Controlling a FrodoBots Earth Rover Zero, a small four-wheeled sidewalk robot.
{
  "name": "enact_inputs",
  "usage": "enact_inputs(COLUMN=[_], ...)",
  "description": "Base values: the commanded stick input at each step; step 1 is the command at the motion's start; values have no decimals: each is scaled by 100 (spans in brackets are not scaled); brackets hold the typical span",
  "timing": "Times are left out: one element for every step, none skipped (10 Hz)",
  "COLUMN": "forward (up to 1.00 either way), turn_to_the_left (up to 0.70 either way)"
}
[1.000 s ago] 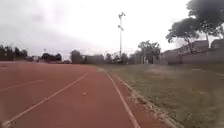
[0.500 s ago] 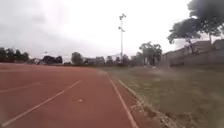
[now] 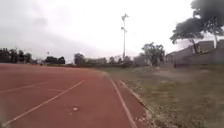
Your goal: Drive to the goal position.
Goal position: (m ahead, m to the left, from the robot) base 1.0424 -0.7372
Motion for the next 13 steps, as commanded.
enact_inputs(forward=[70, 70, 70, 70, 70, 70, 70, 70, 70, 70, 70, 70, 70], turn_to_the_left=[0, 0, 0, 0, 0, 0, 0, 0, 0, 0, 0, 0, 0])
